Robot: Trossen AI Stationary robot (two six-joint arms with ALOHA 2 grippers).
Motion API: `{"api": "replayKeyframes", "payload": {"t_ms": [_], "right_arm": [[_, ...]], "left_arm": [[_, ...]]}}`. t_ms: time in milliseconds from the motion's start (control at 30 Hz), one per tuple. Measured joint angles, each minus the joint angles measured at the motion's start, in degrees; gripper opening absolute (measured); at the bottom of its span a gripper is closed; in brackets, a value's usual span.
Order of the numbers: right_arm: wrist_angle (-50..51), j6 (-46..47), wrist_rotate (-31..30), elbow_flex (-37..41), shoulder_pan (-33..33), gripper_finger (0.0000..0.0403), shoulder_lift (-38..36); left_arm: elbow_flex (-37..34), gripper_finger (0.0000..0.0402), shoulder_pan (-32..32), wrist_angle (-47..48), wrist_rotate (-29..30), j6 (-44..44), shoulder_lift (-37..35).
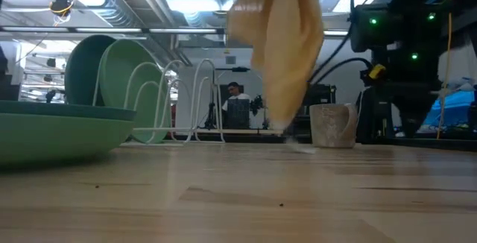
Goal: Sort dishes
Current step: Move the orange napkin to the top of the table, then put the left dark green plate into the dish rack
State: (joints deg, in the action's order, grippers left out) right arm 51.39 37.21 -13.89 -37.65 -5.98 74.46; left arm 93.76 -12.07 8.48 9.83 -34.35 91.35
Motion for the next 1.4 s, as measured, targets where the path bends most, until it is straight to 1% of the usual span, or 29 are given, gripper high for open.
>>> {"api": "replayKeyframes", "payload": {"t_ms": [133,267,400,500,567,667,767,867,967,1100,1200,1267,1400], "right_arm": [[5.5,0.2,0.0,0.0,0.0,0.0211,0.0],[10.7,1.9,0.0,0.0,0.0,0.0211,0.0],[13.7,3.1,0.0,0.0,0.0,0.0211,0.0],[14.1,3.1,0.0,0.0,0.0,0.0211,0.0],[14.1,3.1,0.0,0.0,0.0,0.0211,0.0],[14.1,3.1,-0.5,0.0,0.0,0.0211,0.0],[14.1,3.1,-1.3,0.0,0.0,0.0211,0.0],[14.1,3.1,-1.8,0.0,0.0,0.0211,0.0],[14.0,3.1,-2.0,0.0,0.0,0.0211,0.0],[14.0,3.0,-2.0,0.0,0.0,0.0211,0.0],[14.0,3.0,-2.0,0.0,0.0,0.0211,0.0],[14.1,3.0,-2.0,0.0,0.0,0.0211,0.0],[14.0,3.0,-2.0,0.0,0.0,0.0211,0.0]], "left_arm": [[0.0,0.0003,-3.1,0.0,-4.4,2.1,6.5],[0.0,0.0006,-4.4,0.0,-7.5,3.4,13.0],[0.0,0.0004,-4.2,1.8,-7.8,4.3,18.2],[0.0,0.0008,-3.8,6.9,-7.7,4.4,20.8],[0.0,0.0014,-3.5,11.6,-6.3,4.4,21.9],[-0.1,0.0023,-3.1,19.6,-3.6,5.5,22.2],[-0.1,0.0034,-2.9,25.4,-3.3,7.3,22.1],[-0.1,0.0055,-2.6,29.3,-3.3,9.9,22.1],[-0.1,0.009,-2.4,30.9,-3.2,12.0,21.9],[-0.1,0.0145,-1.8,31.5,-3.2,17.8,21.9],[0.0,0.0174,-0.9,32.8,-3.2,20.9,21.4],[0.7,0.0183,-0.2,36.7,-3.2,20.1,20.6],[4.6,0.0187,1.2,45.8,-3.3,19.3,18.9]]}}
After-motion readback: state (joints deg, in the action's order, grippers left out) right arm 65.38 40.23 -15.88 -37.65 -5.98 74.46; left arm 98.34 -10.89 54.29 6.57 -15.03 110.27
